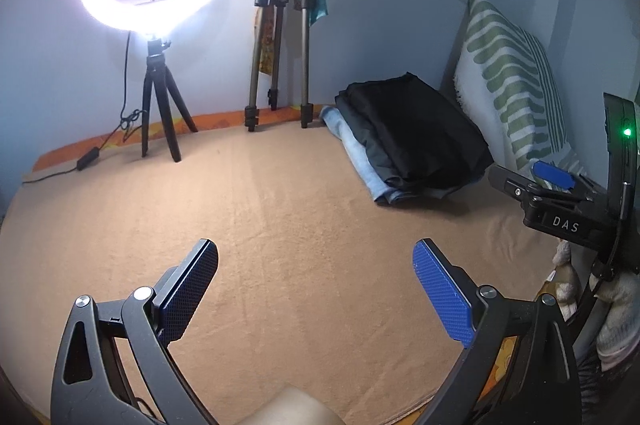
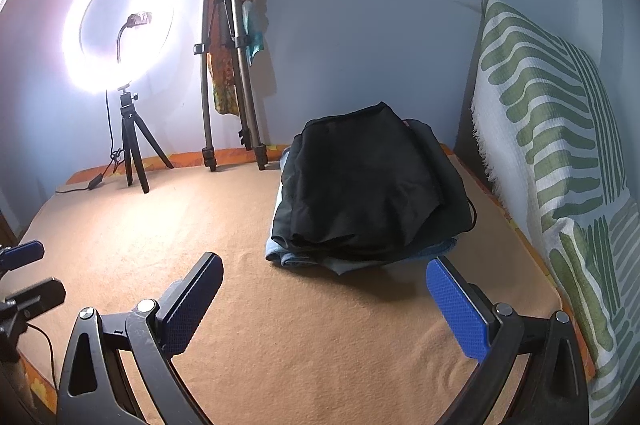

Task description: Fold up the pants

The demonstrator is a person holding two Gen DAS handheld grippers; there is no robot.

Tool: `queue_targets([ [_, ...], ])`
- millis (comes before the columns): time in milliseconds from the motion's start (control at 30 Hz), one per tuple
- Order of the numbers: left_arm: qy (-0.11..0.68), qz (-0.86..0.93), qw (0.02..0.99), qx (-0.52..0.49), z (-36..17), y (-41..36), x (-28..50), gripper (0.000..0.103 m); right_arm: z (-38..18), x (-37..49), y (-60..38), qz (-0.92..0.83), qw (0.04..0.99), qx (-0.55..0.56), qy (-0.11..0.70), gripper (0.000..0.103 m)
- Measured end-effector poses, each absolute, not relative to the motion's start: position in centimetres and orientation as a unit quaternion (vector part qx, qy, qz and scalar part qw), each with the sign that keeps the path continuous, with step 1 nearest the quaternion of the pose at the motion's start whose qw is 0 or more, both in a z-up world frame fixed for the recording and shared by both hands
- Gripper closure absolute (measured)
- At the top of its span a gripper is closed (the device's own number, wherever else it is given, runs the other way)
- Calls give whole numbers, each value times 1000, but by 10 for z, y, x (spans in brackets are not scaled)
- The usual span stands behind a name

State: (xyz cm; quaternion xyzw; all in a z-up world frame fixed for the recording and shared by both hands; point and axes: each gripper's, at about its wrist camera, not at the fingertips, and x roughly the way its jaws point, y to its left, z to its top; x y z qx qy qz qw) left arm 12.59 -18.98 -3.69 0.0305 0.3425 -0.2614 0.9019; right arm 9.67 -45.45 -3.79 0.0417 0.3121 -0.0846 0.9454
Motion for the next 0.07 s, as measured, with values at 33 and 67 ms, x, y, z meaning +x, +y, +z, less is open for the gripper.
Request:
queue_targets([
  [33, 338, -261, 904, 33, -36, -190, 124, 6, -38, 97, -454, -84, 945, 41, 312, 0],
  [67, 333, -258, 906, 34, -36, -190, 123, 6, -38, 97, -453, -84, 946, 39, 312, 0],
])
